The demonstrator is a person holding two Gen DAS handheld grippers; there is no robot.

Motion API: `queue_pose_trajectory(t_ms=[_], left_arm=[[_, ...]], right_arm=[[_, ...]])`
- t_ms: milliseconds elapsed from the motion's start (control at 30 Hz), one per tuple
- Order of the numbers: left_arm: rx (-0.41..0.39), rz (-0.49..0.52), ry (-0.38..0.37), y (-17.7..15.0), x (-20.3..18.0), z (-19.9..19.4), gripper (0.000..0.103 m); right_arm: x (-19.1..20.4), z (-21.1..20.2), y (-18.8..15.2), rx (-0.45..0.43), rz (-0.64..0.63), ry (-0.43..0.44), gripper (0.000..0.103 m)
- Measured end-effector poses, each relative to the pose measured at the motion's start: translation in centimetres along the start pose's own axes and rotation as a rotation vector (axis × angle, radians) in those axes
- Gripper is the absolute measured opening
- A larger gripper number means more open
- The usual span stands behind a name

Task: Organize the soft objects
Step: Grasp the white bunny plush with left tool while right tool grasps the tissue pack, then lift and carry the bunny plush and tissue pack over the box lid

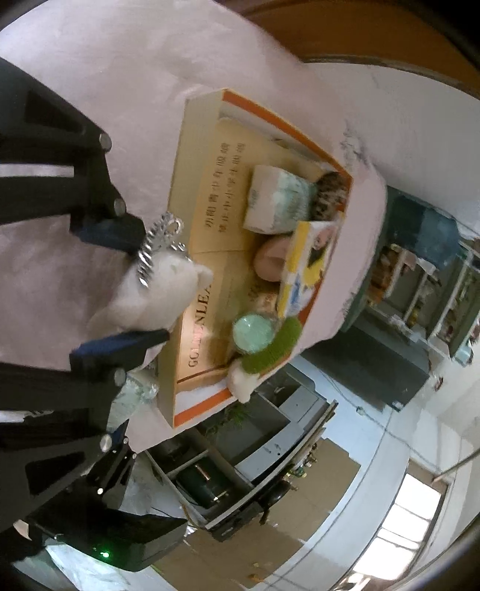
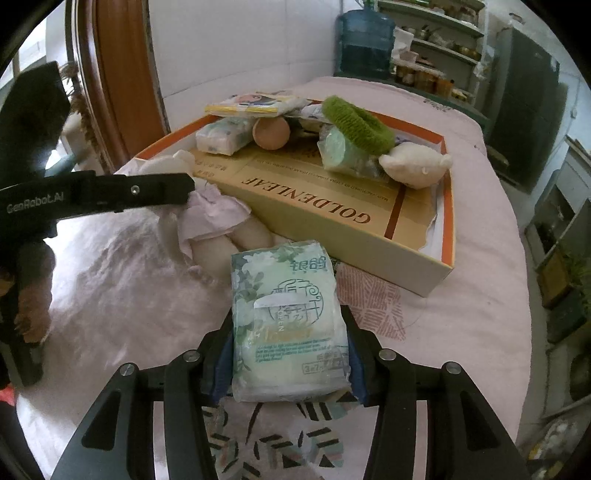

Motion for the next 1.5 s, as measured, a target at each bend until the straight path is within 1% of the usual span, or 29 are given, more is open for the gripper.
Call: queue_pose_trajectory(t_ms=[133, 400, 600, 733, 1000, 1267, 1500], left_arm=[[-0.015, 0.032, 0.005, 0.0, -0.5, -0.8, 0.035], [-0.058, 0.072, 0.001, 0.2, -1.6, -2.7, 0.035], [-0.099, 0.101, 0.006, 0.8, -2.3, -4.7, 0.035], [-0.130, 0.115, 0.022, 1.4, -2.5, -6.1, 0.035], [-0.188, 0.132, 0.047, 2.7, -2.6, -8.3, 0.035], [-0.265, 0.140, 0.064, 4.9, -2.8, -10.4, 0.035], [-0.329, 0.129, 0.051, 7.4, -3.2, -11.9, 0.035]], right_arm=[[0.3, -0.3, -0.1, 0.001, -0.006, -0.018, 0.049], [1.0, -1.3, -0.2, -0.005, -0.010, -0.019, 0.049], [1.4, -2.8, 0.0, -0.031, 0.003, -0.030, 0.049], [1.7, -4.0, 0.4, -0.054, 0.013, -0.038, 0.049], [1.9, -6.4, 1.7, -0.109, 0.058, -0.056, 0.049], [2.3, -8.5, 3.7, -0.169, 0.091, -0.067, 0.049], [2.8, -9.8, 6.1, -0.225, 0.116, -0.066, 0.049]])
Point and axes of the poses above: each gripper's, at about its wrist camera, not at the fingertips, and z roughly the way its jaws point, x to its left, y to its top, the point moved 7 cm from there along z, roughly the way its jaws point, and after that the axes turned 5 degrees about y, right-handed, at the moved point
